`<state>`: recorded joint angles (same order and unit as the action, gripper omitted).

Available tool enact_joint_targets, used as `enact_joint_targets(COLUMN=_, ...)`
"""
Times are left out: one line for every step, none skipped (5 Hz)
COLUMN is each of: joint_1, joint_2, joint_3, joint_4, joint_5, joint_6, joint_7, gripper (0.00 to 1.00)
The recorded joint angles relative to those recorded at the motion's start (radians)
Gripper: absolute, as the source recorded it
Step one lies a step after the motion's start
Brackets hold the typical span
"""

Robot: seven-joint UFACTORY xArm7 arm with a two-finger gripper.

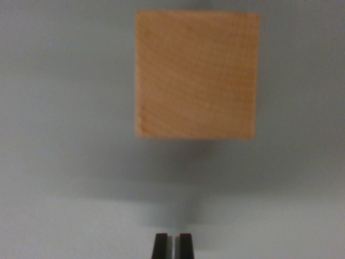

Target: Push wooden cube

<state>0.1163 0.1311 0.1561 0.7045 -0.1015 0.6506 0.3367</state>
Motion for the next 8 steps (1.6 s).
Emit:
enact_joint_targets(joint_1=-0.0010, joint_2=0.024, joint_3=-0.003, joint_4=0.036, joint_5=-0.0027, joint_6=0.011, joint_7=-0.004, gripper=1.00)
enact_joint_targets(joint_1=-0.0010, joint_2=0.024, joint_3=-0.003, joint_4=0.036, joint_5=-0.0027, joint_6=0.011, joint_7=-0.004, gripper=1.00)
enact_joint_targets(joint_1=-0.0020, joint_2=0.052, joint_3=-0.007, joint_4=0.076, joint_5=-0.0057, joint_6=0.024, joint_7=-0.008, gripper=1.00)
enact_joint_targets(joint_1=-0.0020, joint_2=0.052, joint_3=-0.007, joint_4=0.076, joint_5=-0.0057, joint_6=0.024, joint_7=-0.008, gripper=1.00)
enact_joint_targets(joint_1=-0.0032, joint_2=0.082, joint_3=-0.011, joint_4=0.121, joint_5=-0.0091, joint_6=0.039, joint_7=-0.012, gripper=1.00)
enact_joint_targets(joint_1=-0.0032, joint_2=0.082, joint_3=-0.011, joint_4=0.121, joint_5=-0.0091, joint_6=0.039, joint_7=-0.012, gripper=1.00)
enact_joint_targets(joint_1=-0.0044, joint_2=0.112, joint_3=-0.015, joint_4=0.165, joint_5=-0.0124, joint_6=0.053, joint_7=-0.016, gripper=1.00)
enact_joint_targets(joint_1=-0.0044, joint_2=0.112, joint_3=-0.015, joint_4=0.165, joint_5=-0.0124, joint_6=0.053, joint_7=-0.016, gripper=1.00)
